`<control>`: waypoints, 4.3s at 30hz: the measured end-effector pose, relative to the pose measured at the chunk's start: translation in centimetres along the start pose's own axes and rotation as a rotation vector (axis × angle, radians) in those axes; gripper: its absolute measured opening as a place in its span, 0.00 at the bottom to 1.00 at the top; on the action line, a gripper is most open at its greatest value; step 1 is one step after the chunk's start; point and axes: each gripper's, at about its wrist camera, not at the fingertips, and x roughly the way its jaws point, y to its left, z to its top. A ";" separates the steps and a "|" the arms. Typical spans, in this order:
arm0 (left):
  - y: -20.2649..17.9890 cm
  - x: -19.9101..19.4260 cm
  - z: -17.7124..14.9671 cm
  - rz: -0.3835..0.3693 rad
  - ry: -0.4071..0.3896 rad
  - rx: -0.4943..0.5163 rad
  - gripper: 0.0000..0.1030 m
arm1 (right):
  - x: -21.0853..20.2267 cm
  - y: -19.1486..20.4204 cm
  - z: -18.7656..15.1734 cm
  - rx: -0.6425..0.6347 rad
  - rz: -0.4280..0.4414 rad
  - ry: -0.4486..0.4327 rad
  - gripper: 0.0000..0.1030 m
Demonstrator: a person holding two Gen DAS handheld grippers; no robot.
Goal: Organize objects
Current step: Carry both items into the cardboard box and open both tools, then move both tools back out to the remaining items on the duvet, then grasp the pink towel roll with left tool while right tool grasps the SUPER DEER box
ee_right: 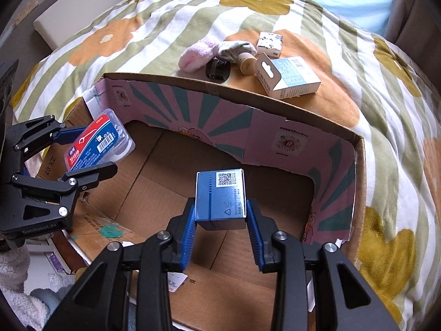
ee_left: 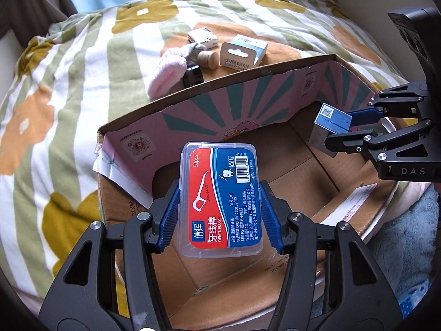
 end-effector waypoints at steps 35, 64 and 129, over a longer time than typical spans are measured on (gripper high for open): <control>1.1 -1.6 0.6 0.015 -0.001 0.003 1.00 | 0.0 -0.5 0.5 -0.044 -0.072 0.051 0.99; 6.9 -3.8 11.5 -0.032 -0.055 -0.014 1.00 | -8.7 -2.2 9.7 -0.192 -0.033 -0.232 0.99; 14.4 12.1 17.0 -0.268 0.165 -0.305 0.33 | 6.8 -8.9 17.2 -0.295 -0.136 -0.029 0.82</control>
